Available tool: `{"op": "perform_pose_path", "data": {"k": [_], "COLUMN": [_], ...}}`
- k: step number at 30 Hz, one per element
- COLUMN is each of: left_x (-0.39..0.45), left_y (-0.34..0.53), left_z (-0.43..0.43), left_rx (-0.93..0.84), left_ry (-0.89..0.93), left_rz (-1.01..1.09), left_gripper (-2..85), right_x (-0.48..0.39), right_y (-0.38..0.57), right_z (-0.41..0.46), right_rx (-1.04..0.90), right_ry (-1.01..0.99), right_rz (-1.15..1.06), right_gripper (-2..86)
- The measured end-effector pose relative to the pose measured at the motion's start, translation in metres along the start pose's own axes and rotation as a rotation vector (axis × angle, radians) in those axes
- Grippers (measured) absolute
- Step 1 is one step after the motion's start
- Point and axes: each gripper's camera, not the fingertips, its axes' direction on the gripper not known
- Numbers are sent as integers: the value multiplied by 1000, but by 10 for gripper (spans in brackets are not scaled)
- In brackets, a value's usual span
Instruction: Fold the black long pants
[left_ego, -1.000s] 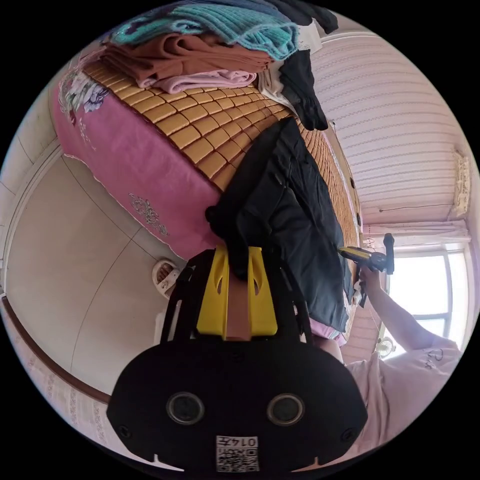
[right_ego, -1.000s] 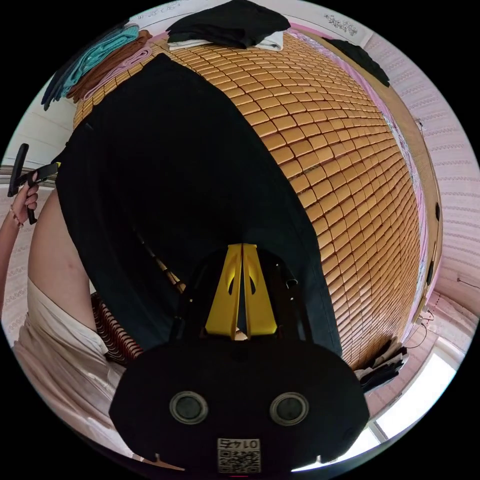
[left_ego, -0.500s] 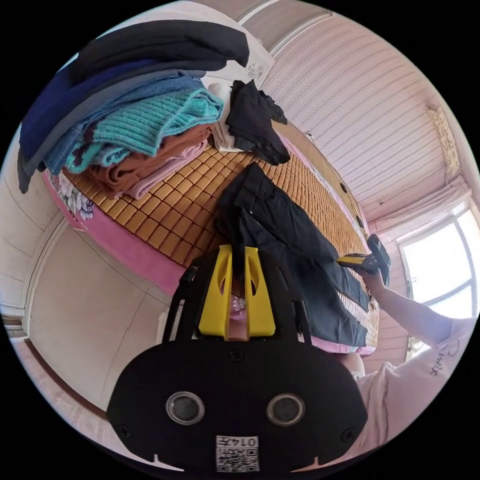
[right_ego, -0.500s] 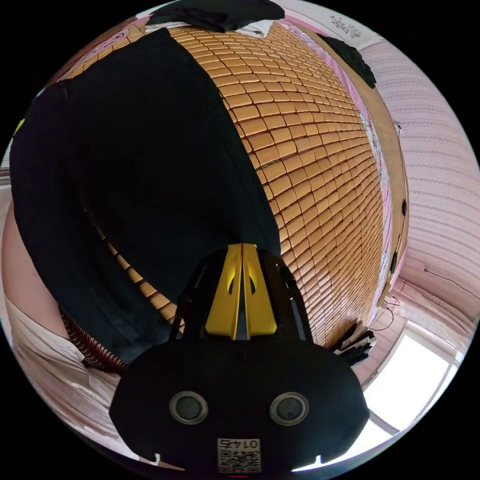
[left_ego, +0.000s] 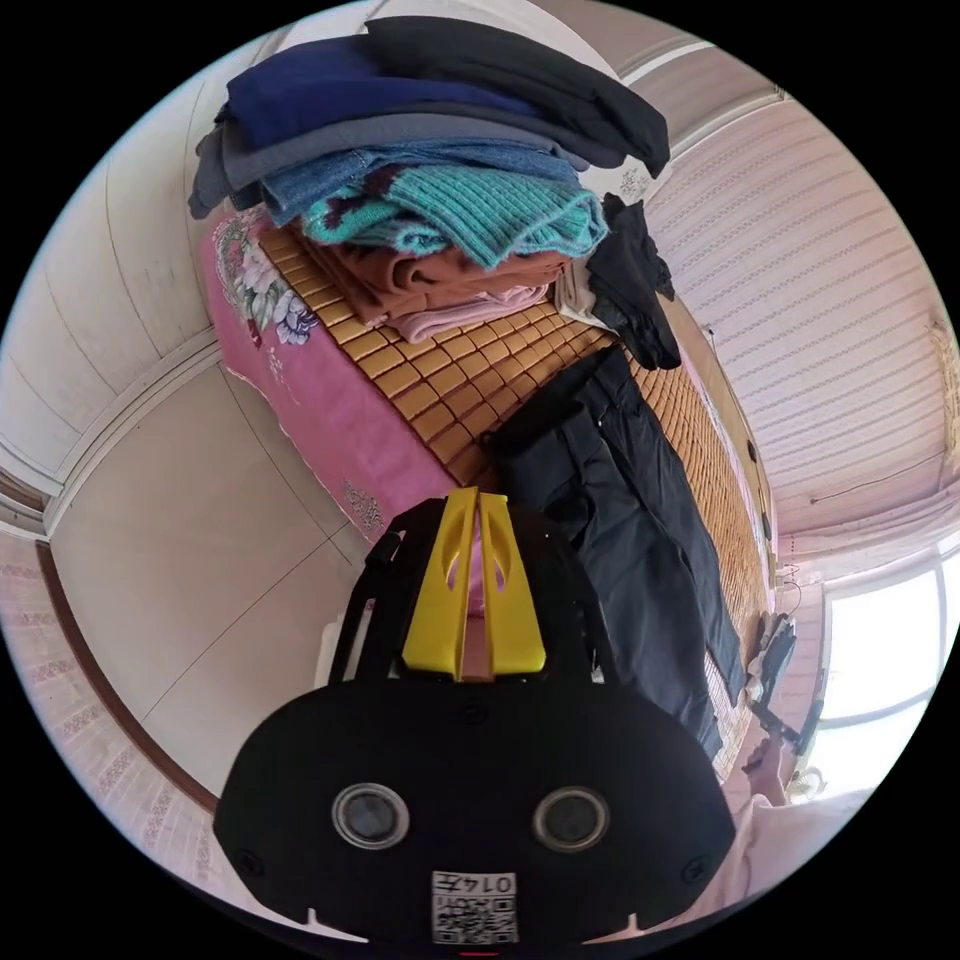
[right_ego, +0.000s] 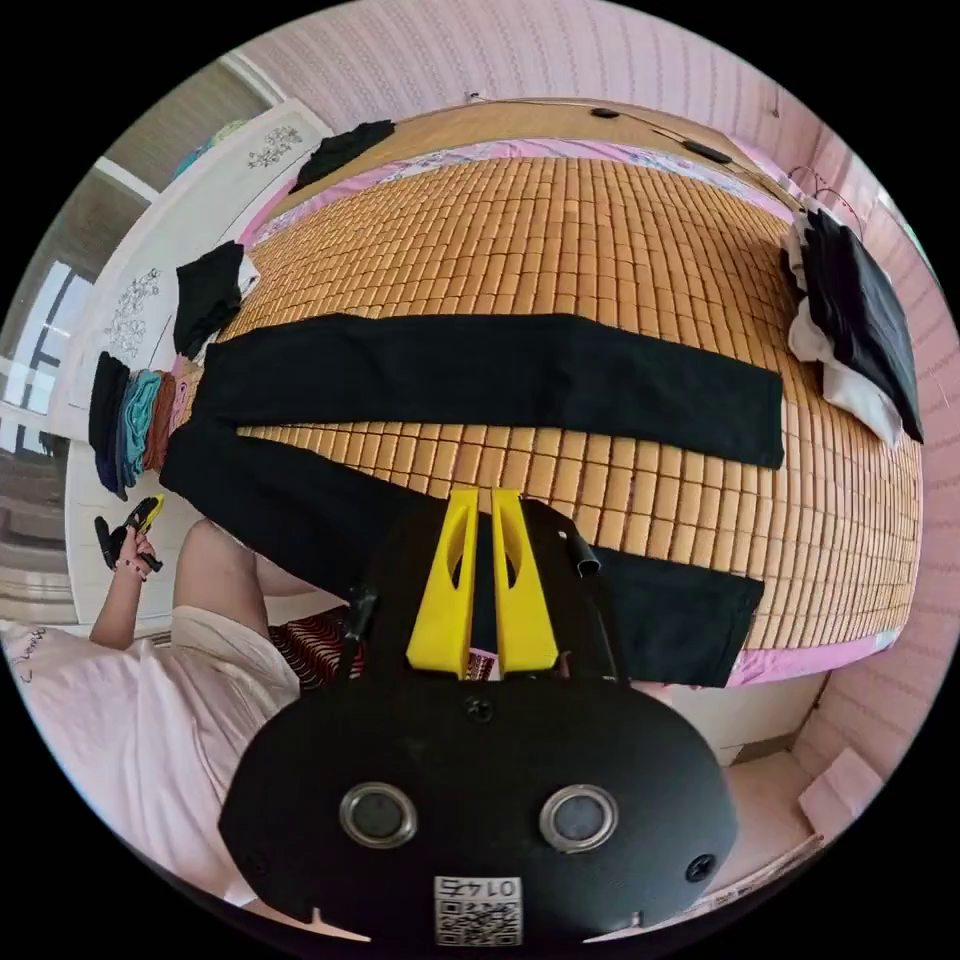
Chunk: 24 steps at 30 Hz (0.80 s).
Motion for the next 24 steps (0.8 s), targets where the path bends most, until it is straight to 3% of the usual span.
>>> {"op": "perform_pose_path", "data": {"k": [6,11,20,24], "left_x": [23,38,76,91], "left_y": [-12,-25,-32,-31], "left_z": [17,38,26,21], "left_rx": [-21,-122,-129,-133], "left_ry": [69,19,10,19], "left_rz": [10,14,72,88], "left_gripper": [107,60,38,38], "right_x": [142,215,304,330], "right_y": [87,132,183,217], "right_z": [-8,-23,-32,-53], "right_rx": [-30,98,197,385], "right_ry": [25,-55,-260,-454], "right_rz": [428,628,798,800], "right_gripper": [140,152,32,11]}}
